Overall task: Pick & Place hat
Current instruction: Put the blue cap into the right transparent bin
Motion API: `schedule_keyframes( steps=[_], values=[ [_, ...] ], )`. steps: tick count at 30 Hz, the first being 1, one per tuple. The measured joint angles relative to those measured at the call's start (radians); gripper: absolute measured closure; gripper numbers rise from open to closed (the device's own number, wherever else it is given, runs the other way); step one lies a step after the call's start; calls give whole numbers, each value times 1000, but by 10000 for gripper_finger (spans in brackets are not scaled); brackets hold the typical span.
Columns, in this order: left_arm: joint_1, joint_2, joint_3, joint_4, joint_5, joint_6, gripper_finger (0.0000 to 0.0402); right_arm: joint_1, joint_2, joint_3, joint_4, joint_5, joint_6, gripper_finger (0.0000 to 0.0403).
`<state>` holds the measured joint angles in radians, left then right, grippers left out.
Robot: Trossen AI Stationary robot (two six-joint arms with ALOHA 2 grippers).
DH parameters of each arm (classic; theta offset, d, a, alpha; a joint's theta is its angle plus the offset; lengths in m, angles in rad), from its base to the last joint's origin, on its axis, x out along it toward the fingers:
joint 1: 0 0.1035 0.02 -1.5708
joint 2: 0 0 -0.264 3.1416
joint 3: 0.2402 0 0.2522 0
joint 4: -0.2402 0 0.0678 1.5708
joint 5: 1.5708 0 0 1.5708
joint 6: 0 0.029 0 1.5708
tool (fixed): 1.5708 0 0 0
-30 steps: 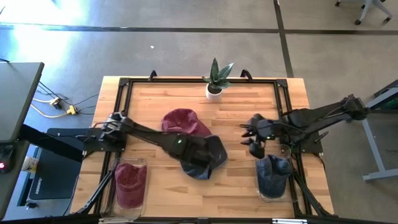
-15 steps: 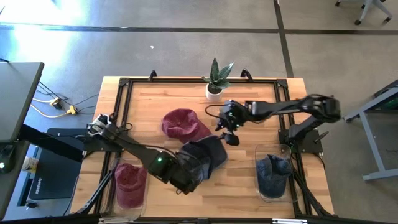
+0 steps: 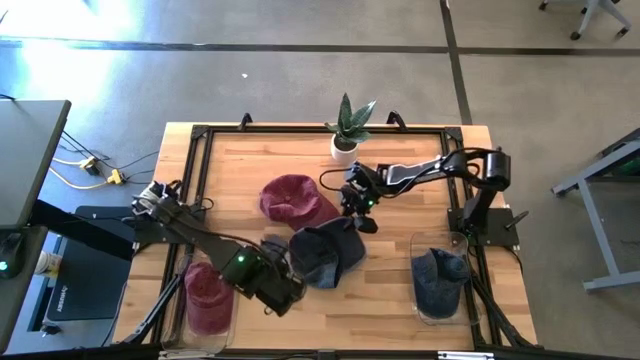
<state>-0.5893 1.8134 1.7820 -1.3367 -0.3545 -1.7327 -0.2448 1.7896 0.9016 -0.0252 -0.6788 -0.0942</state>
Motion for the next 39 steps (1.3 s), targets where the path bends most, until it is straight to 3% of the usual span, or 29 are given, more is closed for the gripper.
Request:
schedule_keyframes(
  steps=[5,7,12,17,24,27,30,34,39],
  values=[
    [44,-63,-8,-51,-37,68,401,5,-1,0,5,-28,58,354],
    [68,-104,-38,-34,-60,108,401,8,-1,0,-1,-40,99,388],
    [98,-234,-179,39,-128,165,401,39,-73,-59,-3,-18,212,393],
    [121,-315,-292,122,-156,219,401,70,-281,-287,127,85,421,395],
    [154,-317,-308,346,-265,495,401,150,-639,-590,548,387,714,397],
    [189,-301,-307,462,-258,585,401,198,-745,-653,699,565,740,396],
    [231,-302,-308,515,-298,590,401,242,-807,-670,738,680,680,396],
    [296,-303,-307,589,-340,657,401,296,-825,-618,680,776,577,397],
    [376,-313,-270,648,-219,811,401,333,-792,-517,530,873,512,395]
  ],
)
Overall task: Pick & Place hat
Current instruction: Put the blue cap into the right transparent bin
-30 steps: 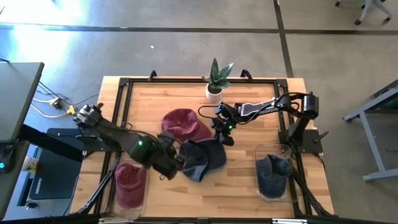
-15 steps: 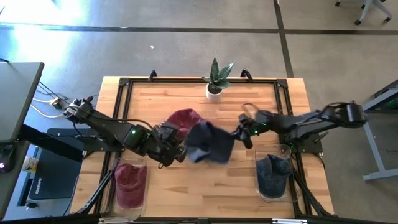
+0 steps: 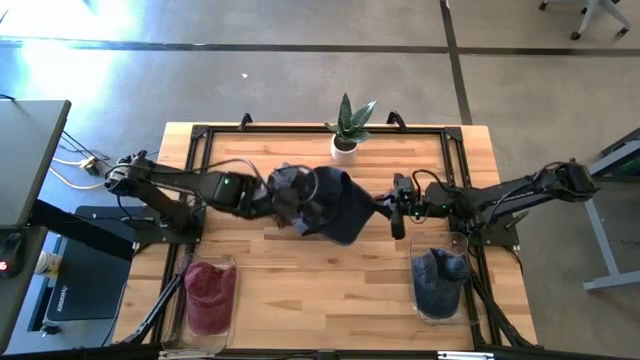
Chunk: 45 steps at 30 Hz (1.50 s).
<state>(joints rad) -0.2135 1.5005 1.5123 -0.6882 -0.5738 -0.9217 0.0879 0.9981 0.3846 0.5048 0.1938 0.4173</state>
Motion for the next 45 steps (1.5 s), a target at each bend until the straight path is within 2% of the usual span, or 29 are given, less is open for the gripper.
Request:
schedule_keyframes(
  steps=[3,8,12,14,18,25,29,33,35,37,40,45],
  values=[
    [38,6,0,-31,85,72,401,12,11,45,-39,25,-37,397],
    [66,65,-2,-149,258,84,401,18,12,79,-56,48,-45,392],
    [50,91,-2,-128,447,140,401,18,6,78,-57,41,-36,396],
    [42,91,-1,-114,491,162,401,19,6,78,-55,26,-34,397],
    [46,91,9,-102,456,156,401,26,6,78,-54,38,-33,392],
    [56,69,167,-283,428,169,401,53,6,78,-52,43,-33,397],
    [55,80,189,-319,413,191,402,65,6,78,-52,51,-23,391],
    [56,93,162,-448,247,117,401,88,2,78,-51,44,-7,394],
    [59,108,148,-437,157,65,402,108,3,78,-52,43,-6,397],
    [70,119,129,-453,118,41,402,132,3,78,-52,44,-6,397],
    [93,125,130,-449,146,33,402,169,3,78,-53,52,-6,391],
    [110,144,157,-440,340,58,402,209,3,78,-84,65,11,395]
  ],
)
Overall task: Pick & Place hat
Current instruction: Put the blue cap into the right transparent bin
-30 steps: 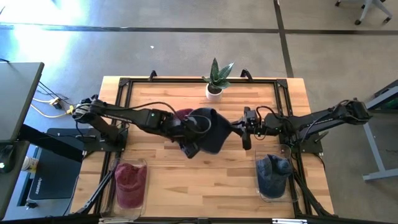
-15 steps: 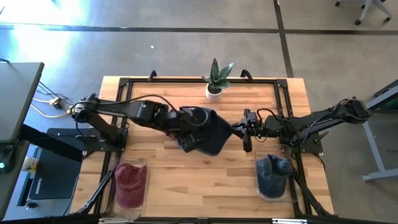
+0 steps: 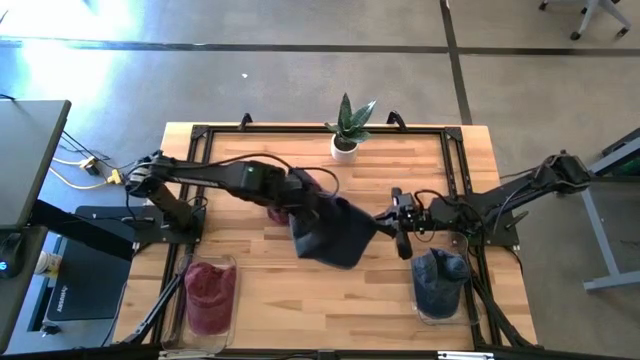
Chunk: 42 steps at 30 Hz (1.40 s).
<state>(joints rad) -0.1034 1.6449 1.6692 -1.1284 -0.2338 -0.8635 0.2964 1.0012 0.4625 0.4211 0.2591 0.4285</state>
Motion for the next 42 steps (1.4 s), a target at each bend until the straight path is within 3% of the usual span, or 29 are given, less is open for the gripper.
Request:
schedule_keyframes(
  steps=[7,16,18,21,29,37,42],
  values=[
    [-2,-4,94,-1,145,23,402,2,0,0,-13,-3,8,389],
    [-1,33,103,75,-122,56,402,1,0,0,-14,-33,20,397],
    [-1,41,97,62,-141,88,402,1,0,0,-17,-34,21,392],
    [-1,44,105,107,-75,99,402,1,0,0,-17,-32,35,387],
    [-73,36,141,43,200,174,402,-2,0,0,-36,-19,63,393],
    [-188,113,106,-15,233,208,402,-22,-13,0,-36,-27,69,397],
    [-192,129,114,6,247,200,402,-22,-32,0,-45,-26,68,390]
  ],
)
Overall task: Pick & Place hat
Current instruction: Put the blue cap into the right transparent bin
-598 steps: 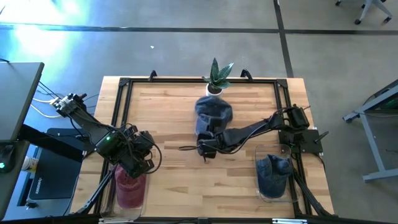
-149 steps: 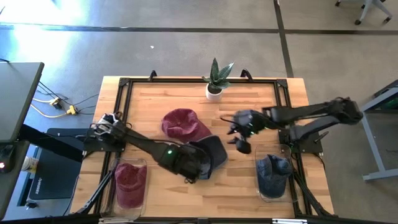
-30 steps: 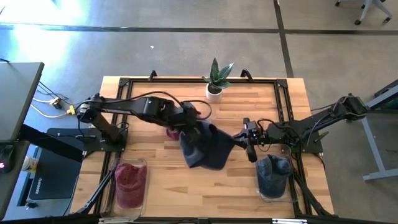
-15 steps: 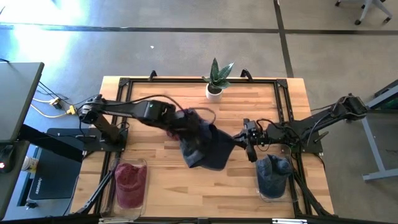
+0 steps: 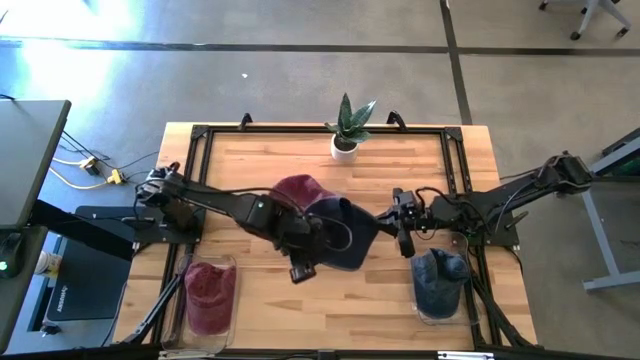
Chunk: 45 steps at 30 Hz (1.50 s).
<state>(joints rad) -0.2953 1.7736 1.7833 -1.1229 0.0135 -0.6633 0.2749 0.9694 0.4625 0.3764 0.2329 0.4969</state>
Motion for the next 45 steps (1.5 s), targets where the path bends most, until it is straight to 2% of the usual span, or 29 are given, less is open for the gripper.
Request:
schedule_keyframes(
  steps=[3,7,13,17,22,25,29,32,35,40,43,45],
  values=[
    [17,-11,53,-4,-18,-23,402,0,-12,0,-13,-3,0,393],
    [21,-37,169,-136,-72,-44,402,0,-37,0,-32,1,-6,397],
    [21,-38,368,-320,-260,-101,400,0,-61,0,-67,4,-7,396],
    [43,-39,437,-454,-284,-131,376,0,-65,0,-67,3,-27,397],
    [69,-99,375,-449,-303,-153,298,0,-81,0,-77,3,-39,392],
    [87,-131,291,-430,-317,-182,242,0,-107,0,-97,-4,-66,397],
    [95,-170,168,-240,-331,-171,178,0,-161,0,-158,-1,-83,397],
    [99,-191,97,-94,-350,-148,154,0,-205,0,-211,0,-86,395],
    [100,-187,58,0,-405,-122,149,0,-240,55,-374,0,-84,397],
    [99,-170,26,173,-445,-110,159,1,-217,295,-851,55,-118,397],
    [123,-157,27,168,-474,-232,166,1,-167,450,-1084,108,-181,397],
    [153,-153,28,96,-477,-339,168,1,-124,543,-1204,155,-237,397]
  ],
)
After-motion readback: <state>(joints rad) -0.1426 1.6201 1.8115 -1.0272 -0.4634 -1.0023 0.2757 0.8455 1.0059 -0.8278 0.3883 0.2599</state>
